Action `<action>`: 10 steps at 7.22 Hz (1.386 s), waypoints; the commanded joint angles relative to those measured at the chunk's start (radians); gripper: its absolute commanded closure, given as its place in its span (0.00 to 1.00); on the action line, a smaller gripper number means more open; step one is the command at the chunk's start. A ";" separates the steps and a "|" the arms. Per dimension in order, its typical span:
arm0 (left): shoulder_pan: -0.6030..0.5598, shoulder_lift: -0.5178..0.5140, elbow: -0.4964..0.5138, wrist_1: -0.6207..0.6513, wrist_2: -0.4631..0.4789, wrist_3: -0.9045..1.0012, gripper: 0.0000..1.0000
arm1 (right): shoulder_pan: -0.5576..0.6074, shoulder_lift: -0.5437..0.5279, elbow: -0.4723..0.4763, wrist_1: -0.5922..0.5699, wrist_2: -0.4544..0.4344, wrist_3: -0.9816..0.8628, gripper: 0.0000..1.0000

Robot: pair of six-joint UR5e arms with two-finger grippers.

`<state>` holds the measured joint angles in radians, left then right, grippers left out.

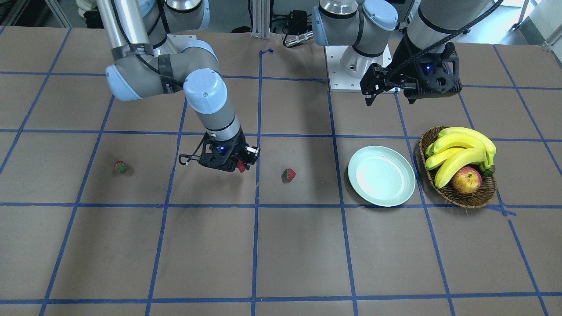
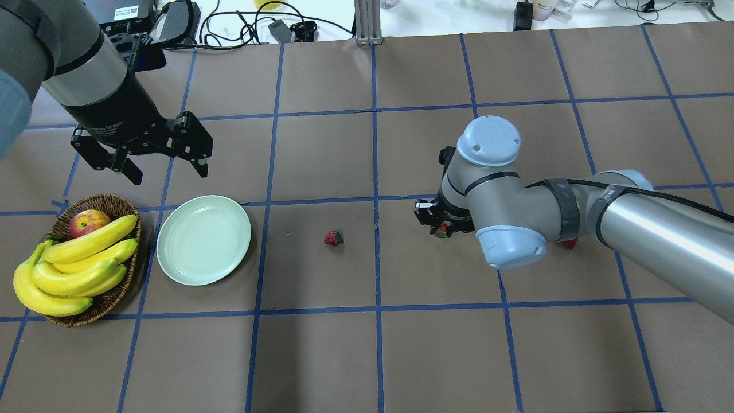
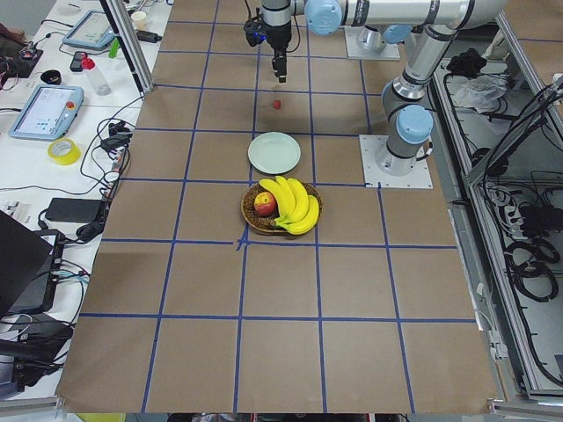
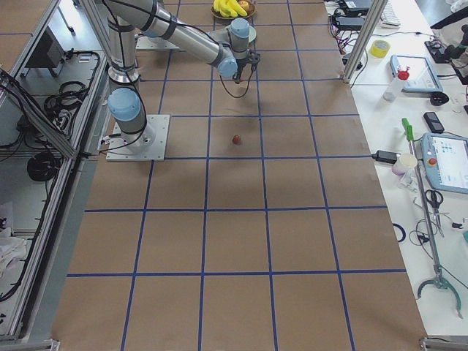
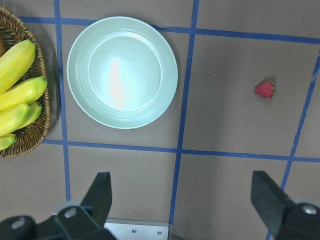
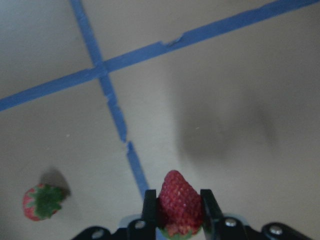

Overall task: Collect all strawberries into plate
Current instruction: 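Carry the second strawberry beside the first and release it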

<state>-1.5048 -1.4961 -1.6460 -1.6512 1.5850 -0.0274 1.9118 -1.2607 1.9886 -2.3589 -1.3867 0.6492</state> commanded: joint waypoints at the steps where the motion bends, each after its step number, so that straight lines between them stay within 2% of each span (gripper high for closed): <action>1: 0.000 0.000 0.000 -0.001 0.006 0.003 0.00 | 0.134 0.088 -0.097 0.003 0.029 0.150 0.84; 2: 0.000 0.000 0.000 -0.004 0.007 0.006 0.00 | 0.141 0.102 -0.102 0.003 0.029 0.152 0.81; 3: 0.000 0.000 0.000 -0.002 0.007 0.006 0.00 | 0.142 0.103 -0.102 0.003 0.028 0.152 0.60; 4: 0.000 0.000 0.000 -0.002 0.007 0.006 0.00 | 0.142 0.103 -0.102 0.004 0.020 0.152 0.29; 5: 0.000 -0.001 -0.002 -0.004 0.007 0.006 0.00 | 0.142 0.103 -0.102 0.003 0.017 0.152 0.10; 6: 0.000 -0.007 -0.002 -0.001 0.003 0.006 0.00 | 0.141 0.099 -0.103 0.004 0.014 0.150 0.00; 8: 0.002 -0.007 0.000 0.004 0.003 0.011 0.00 | 0.138 0.087 -0.111 0.016 0.005 0.135 0.00; 10: 0.002 -0.007 -0.002 0.002 0.004 0.012 0.00 | 0.069 0.012 -0.097 0.033 -0.131 0.002 0.00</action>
<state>-1.5034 -1.5032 -1.6465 -1.6480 1.5882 -0.0167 2.0258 -1.2065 1.8819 -2.3364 -1.4387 0.7292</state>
